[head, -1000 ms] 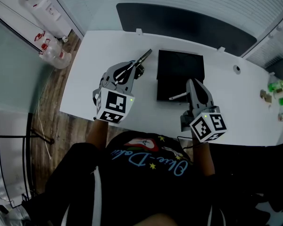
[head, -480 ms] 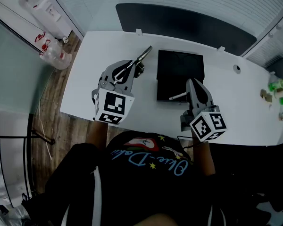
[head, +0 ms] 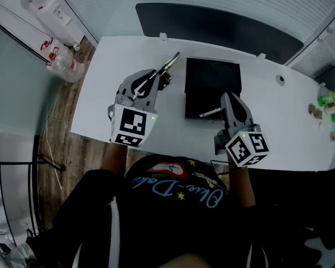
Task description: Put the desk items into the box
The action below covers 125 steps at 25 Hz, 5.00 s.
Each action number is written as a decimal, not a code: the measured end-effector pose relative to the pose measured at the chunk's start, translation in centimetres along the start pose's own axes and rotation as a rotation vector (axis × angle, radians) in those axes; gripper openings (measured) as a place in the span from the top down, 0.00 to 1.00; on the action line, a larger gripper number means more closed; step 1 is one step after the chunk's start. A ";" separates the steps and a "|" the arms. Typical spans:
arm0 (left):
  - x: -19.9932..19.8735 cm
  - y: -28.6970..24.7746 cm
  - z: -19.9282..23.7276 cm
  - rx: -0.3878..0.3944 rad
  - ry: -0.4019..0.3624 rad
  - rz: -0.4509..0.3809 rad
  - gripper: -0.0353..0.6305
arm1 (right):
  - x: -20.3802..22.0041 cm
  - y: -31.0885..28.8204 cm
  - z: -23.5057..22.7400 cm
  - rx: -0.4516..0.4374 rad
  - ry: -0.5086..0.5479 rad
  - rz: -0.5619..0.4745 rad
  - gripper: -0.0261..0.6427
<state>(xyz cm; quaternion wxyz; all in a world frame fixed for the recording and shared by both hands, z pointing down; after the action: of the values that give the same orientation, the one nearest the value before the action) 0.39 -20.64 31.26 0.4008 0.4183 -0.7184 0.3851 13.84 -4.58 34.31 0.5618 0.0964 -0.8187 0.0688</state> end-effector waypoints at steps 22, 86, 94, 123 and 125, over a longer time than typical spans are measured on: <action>-2.3 -2.3 -7.2 0.132 -0.096 -0.027 0.92 | -1.3 7.2 -4.4 0.143 -0.010 -0.045 0.93; 5.3 -10.3 -23.3 0.511 -0.377 0.098 0.92 | -2.3 17.8 -11.0 0.437 -0.009 -0.034 0.93; 6.8 -11.9 -23.3 0.522 -0.393 0.129 0.92 | -2.8 18.4 -11.1 0.467 -0.005 -0.056 0.93; 10.3 -15.5 -23.6 0.506 -0.522 0.201 0.92 | -2.6 19.4 -12.0 0.541 -0.012 -0.044 0.93; 10.3 -15.6 -23.7 0.513 -0.526 0.209 0.92 | -2.6 19.3 -12.0 0.538 -0.009 -0.038 0.93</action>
<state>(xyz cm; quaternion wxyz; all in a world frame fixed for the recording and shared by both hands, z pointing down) 17.17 -8.12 52.98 0.0439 0.5139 -0.7158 0.4707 21.07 17.00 36.11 0.5133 0.2582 -0.7716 0.2729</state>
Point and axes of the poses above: the fingertips, and each gripper's own axes: y backward along the fingers, z to its left, x out of its underside, the point moved 2 cm from there along y, backward along the fingers, and after that the axes turned 1 degree about -z, right-handed, at the moved point
